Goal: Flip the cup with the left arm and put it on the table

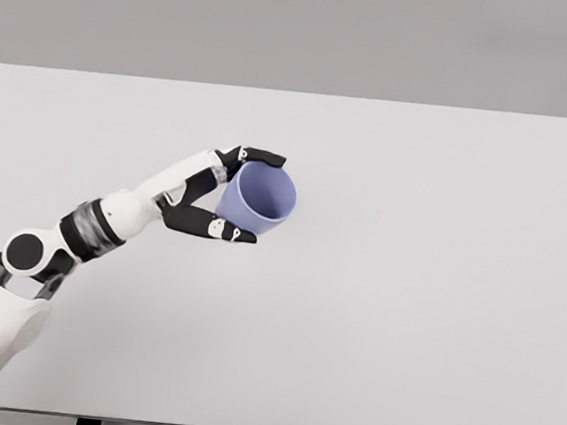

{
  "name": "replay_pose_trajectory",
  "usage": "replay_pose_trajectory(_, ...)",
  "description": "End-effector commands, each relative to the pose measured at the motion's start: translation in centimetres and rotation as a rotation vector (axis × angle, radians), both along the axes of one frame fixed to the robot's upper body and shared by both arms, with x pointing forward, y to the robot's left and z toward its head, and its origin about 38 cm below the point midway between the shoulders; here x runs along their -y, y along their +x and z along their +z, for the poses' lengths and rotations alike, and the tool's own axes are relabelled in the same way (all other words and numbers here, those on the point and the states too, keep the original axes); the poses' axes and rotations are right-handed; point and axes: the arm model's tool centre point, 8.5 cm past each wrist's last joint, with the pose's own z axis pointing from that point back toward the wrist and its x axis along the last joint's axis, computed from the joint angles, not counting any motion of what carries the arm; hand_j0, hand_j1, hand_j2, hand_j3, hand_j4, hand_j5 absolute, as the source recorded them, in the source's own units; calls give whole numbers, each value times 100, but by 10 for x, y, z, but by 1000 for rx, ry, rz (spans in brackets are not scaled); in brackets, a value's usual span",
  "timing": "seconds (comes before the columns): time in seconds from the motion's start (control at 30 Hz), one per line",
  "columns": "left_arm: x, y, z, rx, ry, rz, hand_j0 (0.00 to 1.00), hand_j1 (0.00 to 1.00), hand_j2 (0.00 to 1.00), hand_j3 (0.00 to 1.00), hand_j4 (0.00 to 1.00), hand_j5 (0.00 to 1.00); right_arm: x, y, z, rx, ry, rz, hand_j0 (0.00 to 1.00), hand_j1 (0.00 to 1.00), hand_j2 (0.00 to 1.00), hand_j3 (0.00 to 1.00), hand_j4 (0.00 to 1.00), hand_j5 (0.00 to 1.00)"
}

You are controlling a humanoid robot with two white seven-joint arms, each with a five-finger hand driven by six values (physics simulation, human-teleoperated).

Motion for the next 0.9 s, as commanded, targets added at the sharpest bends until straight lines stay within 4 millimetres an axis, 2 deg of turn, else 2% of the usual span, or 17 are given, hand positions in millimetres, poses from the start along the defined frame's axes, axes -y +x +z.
replay_pose_trajectory(0.0,-2,2,-7,-7,-12,0,75,75,75,75,75,75,0,1,0,2,0,-1,100,100,100,100,100,100)
replay_pose_trajectory(0.13,-6,4,-11,0,-7,3,75,75,75,75,75,75,0,1,0,2,0,-1,100,100,100,100,100,100)
replay_pose_trajectory(0.47,-12,7,-36,0,5,14,75,75,75,75,75,75,0,1,0,2,0,-1,100,100,100,100,100,100)
replay_pose_trajectory(0.73,-11,4,-34,27,-22,4,75,75,75,75,75,75,0,1,0,2,0,-1,100,100,100,100,100,100)
replay_pose_trajectory(0.87,-12,5,-36,23,-18,9,78,78,78,78,78,78,0,1,0,3,0,-1,100,100,100,100,100,100)
